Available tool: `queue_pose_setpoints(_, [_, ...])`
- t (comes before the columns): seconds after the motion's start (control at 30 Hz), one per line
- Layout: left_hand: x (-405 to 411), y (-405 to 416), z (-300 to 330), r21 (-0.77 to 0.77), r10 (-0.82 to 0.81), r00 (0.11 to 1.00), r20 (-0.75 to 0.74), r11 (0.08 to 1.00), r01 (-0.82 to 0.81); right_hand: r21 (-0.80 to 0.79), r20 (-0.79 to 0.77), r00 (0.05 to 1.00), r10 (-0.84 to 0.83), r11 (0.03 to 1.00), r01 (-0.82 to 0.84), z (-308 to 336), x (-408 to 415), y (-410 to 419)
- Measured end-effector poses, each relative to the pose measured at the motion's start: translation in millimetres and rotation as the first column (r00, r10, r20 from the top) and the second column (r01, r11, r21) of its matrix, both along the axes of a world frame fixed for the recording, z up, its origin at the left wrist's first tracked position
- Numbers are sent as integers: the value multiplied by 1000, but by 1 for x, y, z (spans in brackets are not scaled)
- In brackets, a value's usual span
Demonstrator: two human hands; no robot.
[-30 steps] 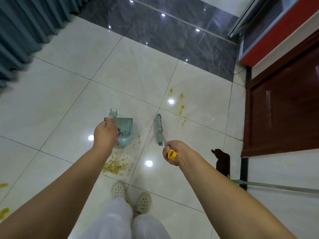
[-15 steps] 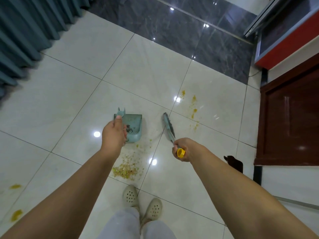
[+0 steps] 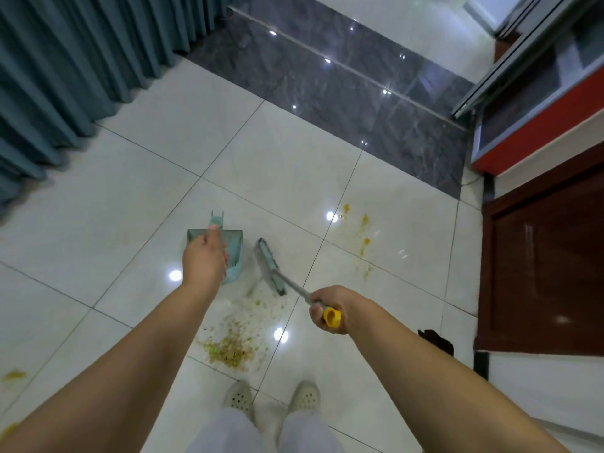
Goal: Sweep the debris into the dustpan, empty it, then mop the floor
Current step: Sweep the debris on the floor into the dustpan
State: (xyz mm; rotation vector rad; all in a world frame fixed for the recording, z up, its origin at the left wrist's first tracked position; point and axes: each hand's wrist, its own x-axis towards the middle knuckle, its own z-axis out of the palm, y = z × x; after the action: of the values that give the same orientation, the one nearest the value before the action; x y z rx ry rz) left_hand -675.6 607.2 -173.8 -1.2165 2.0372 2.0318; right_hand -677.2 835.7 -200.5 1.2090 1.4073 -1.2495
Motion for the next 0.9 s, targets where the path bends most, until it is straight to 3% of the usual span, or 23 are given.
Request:
queue_pose_setpoints(0.4, [-32, 8, -1, -20, 82, 996, 31, 997, -81, -11, -148, 984, -102, 995, 101, 7, -86, 56])
queue_pose_setpoints(0.63, [-64, 30, -8, -24, 243, 969, 46, 970, -242, 37, -116, 992, 48, 998, -44, -9, -172, 84])
queue_pose_setpoints(0.9, [-94, 78, -18, -73, 426, 905, 0, 902, -425, -33, -74, 961, 265, 963, -268, -33, -243, 70])
